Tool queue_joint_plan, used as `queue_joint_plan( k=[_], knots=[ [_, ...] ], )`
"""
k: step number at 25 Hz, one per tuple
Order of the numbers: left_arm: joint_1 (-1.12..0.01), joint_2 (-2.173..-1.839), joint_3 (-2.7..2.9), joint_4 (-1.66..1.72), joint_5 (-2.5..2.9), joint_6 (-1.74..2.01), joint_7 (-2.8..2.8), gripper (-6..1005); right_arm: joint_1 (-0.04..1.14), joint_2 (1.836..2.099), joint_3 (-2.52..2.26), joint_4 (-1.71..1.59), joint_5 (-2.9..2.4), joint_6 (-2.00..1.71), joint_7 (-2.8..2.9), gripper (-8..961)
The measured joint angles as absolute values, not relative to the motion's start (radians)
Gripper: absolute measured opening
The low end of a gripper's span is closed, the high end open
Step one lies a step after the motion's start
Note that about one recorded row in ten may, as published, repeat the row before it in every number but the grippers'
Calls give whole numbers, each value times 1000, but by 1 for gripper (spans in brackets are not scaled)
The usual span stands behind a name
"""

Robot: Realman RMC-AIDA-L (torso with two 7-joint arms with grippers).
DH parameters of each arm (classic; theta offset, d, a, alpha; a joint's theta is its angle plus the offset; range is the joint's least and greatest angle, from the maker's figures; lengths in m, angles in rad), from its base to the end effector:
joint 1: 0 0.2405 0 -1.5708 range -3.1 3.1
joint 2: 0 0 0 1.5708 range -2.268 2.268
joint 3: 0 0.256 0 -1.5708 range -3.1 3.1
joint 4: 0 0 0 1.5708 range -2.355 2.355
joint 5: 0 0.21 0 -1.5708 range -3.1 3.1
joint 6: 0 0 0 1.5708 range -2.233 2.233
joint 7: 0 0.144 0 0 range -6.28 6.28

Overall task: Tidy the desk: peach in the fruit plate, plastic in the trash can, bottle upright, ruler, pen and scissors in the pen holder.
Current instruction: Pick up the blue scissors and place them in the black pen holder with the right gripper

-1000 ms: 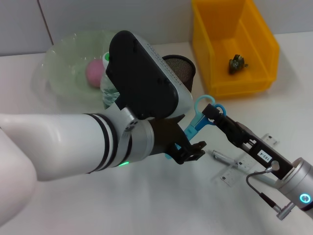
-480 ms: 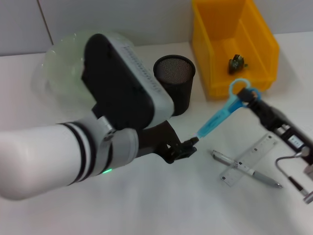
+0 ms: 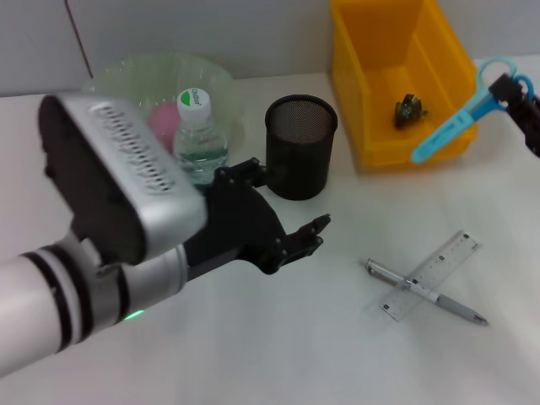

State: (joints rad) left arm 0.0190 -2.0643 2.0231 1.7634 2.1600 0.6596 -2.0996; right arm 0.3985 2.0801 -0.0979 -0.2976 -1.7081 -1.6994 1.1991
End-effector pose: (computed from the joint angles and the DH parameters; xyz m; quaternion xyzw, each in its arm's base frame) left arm -0.1192 0.2600 -0.0583 -0.9495 -0.0732 -0.1368 0.2727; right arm 0.3124 0.2883 0.0441 -0.7041 0.3142 0.5439 0.3313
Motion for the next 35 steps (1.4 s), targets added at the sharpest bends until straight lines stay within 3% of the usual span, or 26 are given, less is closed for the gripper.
queue_joint_plan(
  k=[12,22,35],
  knots=[
    [-11,-2069,1856,1289,1324,891,-1145,719,558,2080,-227,-475,-1709,-1672,1198,81],
    [-69,-2070,1774,1021,1100,1108,-903,717,665,2080,-410,-536,-1701,-1509,1129,81],
    [-114,-2070,1755,924,1088,1127,-897,714,704,2078,-503,-536,-1701,-1404,1117,81]
  ],
)
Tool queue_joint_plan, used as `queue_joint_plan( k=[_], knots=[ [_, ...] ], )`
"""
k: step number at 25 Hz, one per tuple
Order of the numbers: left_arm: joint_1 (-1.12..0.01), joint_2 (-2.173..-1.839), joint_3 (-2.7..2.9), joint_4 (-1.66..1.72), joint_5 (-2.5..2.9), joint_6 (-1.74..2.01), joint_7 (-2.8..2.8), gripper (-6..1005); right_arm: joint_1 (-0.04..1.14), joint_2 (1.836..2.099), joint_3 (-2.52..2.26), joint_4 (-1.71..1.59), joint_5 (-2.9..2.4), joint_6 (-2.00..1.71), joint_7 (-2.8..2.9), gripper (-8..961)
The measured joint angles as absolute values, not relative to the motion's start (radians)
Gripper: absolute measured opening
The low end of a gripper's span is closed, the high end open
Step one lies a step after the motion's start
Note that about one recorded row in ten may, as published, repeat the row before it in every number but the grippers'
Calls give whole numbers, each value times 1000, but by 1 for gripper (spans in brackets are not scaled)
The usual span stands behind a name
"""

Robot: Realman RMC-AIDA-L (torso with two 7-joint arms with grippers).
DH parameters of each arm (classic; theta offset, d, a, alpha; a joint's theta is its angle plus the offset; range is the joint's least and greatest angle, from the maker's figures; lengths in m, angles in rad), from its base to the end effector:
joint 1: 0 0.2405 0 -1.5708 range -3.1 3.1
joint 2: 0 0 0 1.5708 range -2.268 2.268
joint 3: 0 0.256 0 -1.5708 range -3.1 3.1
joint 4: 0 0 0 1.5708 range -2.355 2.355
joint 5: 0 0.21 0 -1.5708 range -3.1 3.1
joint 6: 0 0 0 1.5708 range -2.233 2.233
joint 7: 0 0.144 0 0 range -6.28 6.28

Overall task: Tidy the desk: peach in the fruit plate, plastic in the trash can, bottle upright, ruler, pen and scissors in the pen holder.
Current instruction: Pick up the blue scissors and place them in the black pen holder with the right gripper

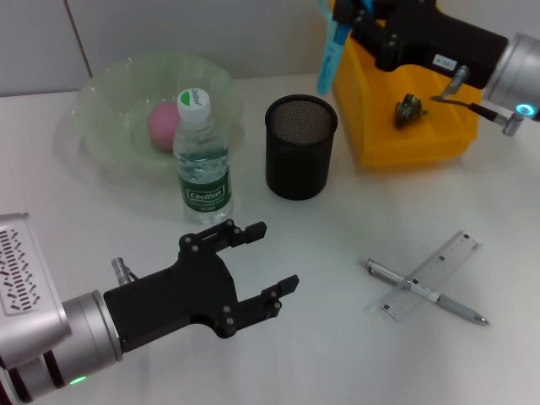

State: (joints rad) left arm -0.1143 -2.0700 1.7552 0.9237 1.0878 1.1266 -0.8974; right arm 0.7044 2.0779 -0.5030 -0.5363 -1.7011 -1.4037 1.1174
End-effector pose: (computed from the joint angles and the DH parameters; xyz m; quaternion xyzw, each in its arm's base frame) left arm -0.2223 0.2549 -0.0776 -0.9343 -0.0454 -0.2991 0.1886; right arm 0.2070 0.4034 0.0340 -0.8674 0.1179 0.3809 0.2977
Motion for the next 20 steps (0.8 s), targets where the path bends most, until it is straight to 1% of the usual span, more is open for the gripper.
queue_joint_plan(
  k=[7,20],
  knots=[
    [-123,-2070,1750,902,1087,1130,-896,714,722,2079,-595,-535,-1700,-1298,1102,81],
    [-148,-2070,1747,849,1086,1147,-869,714,726,2080,-600,-478,-1615,-1293,1036,82]
  ],
)
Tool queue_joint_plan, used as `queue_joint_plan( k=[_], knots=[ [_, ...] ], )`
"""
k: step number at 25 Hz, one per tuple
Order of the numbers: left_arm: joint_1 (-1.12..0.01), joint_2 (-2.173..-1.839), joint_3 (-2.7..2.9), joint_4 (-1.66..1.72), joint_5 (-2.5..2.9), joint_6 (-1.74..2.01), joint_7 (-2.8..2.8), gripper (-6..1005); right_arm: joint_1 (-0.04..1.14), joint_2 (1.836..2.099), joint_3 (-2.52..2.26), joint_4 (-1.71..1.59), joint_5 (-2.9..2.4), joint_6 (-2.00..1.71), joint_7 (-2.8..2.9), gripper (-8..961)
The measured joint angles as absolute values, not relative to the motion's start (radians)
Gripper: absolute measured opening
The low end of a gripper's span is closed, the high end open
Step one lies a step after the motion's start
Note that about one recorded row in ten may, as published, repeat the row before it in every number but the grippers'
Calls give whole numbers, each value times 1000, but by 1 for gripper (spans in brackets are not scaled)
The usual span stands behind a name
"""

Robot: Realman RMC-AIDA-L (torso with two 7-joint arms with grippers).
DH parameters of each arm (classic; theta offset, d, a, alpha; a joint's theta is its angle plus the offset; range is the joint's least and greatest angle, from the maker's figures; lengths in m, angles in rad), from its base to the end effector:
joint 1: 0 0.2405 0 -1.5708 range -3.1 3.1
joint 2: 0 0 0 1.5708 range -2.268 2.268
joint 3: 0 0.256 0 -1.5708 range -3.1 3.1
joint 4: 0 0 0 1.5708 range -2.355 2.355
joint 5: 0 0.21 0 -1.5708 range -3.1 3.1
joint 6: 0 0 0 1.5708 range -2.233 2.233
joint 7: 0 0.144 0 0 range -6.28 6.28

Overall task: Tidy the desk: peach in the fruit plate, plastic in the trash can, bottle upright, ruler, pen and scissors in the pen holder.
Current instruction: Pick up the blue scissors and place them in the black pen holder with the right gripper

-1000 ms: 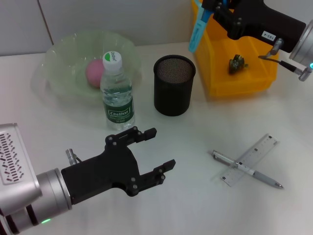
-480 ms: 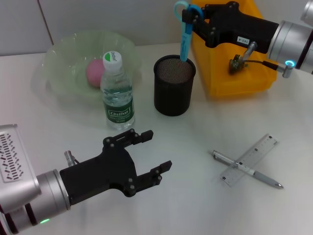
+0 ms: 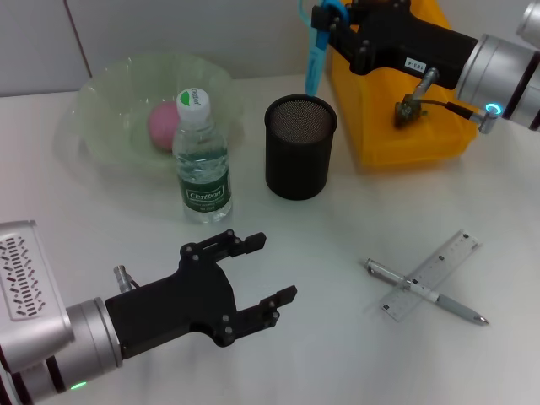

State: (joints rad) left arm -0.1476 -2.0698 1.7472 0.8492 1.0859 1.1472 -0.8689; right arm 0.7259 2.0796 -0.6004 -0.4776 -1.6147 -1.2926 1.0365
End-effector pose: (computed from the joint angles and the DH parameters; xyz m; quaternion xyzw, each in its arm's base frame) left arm -0.2305 0.2550 -0.0829 -0.9383 -0.0476 -0.2918 0.1795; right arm 0.2014 0.4139 0.0170 -0.8699 0.1114 0.3615 0.3165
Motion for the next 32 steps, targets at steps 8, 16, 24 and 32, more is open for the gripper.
queue_joint_plan(
  k=[8,16,24,32],
  knots=[
    [-151,-2069,1740,846,1078,1150,-864,714,733,2079,-602,-422,-1604,-1275,934,82],
    [-171,-2069,1722,807,1074,1171,-851,714,765,2082,-686,-384,-1605,-1145,928,83],
    [-178,-2069,1704,792,1074,1195,-846,714,796,2084,-700,-356,-1604,-1098,925,86],
    [-186,-2069,1698,778,1074,1201,-843,714,806,2085,-704,-312,-1604,-1057,914,90]
  ],
)
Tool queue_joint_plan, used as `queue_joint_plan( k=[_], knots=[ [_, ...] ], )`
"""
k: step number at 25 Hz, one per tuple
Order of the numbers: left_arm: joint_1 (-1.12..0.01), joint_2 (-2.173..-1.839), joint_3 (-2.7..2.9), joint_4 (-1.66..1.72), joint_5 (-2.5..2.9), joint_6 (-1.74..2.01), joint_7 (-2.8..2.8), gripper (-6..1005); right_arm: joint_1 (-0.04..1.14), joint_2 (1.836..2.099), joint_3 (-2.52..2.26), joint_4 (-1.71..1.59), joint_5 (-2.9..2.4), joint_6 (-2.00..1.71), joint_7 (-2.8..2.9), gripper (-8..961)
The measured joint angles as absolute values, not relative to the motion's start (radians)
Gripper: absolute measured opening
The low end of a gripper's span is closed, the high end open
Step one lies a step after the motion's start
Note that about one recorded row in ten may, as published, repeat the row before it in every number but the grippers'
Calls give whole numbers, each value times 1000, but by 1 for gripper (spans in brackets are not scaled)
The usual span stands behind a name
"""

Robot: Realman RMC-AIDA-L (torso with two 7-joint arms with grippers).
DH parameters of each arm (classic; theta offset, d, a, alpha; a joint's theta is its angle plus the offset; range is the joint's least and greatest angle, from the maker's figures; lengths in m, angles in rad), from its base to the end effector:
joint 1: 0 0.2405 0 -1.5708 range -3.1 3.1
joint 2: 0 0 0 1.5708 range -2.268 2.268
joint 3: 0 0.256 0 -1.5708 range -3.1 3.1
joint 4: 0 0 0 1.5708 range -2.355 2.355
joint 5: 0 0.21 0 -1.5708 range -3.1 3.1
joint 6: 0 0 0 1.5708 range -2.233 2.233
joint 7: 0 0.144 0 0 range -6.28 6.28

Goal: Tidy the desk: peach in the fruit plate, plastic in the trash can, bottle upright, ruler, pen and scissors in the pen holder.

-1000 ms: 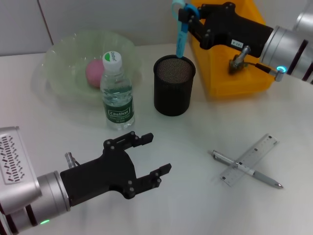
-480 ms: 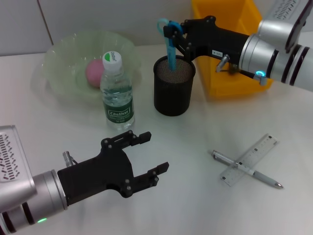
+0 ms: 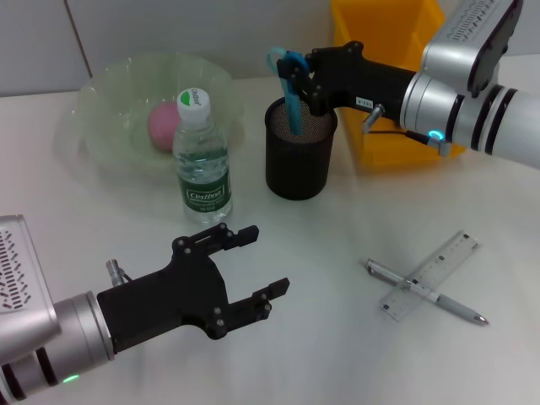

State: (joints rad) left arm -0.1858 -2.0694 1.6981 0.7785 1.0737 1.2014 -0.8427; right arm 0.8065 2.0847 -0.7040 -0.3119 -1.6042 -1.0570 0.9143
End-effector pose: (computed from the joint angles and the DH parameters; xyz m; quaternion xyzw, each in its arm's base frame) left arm -0.2351 0.2606 -0.0780 -0.9345 -0.0479 -0.3030 0.1805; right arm 0.2024 0.4261 -0.0334 -0.8980 0.1233 0.2720 0.3231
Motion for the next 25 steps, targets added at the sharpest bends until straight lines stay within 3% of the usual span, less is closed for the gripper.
queue_joint_plan(
  k=[15,25],
  knots=[
    [-190,-2069,1698,778,1074,1209,-842,715,815,2088,-706,-265,-1580,-992,914,97],
    [-186,-2069,1696,768,1074,1232,-842,715,792,2088,-693,-278,-1563,-1068,921,277]
  ],
)
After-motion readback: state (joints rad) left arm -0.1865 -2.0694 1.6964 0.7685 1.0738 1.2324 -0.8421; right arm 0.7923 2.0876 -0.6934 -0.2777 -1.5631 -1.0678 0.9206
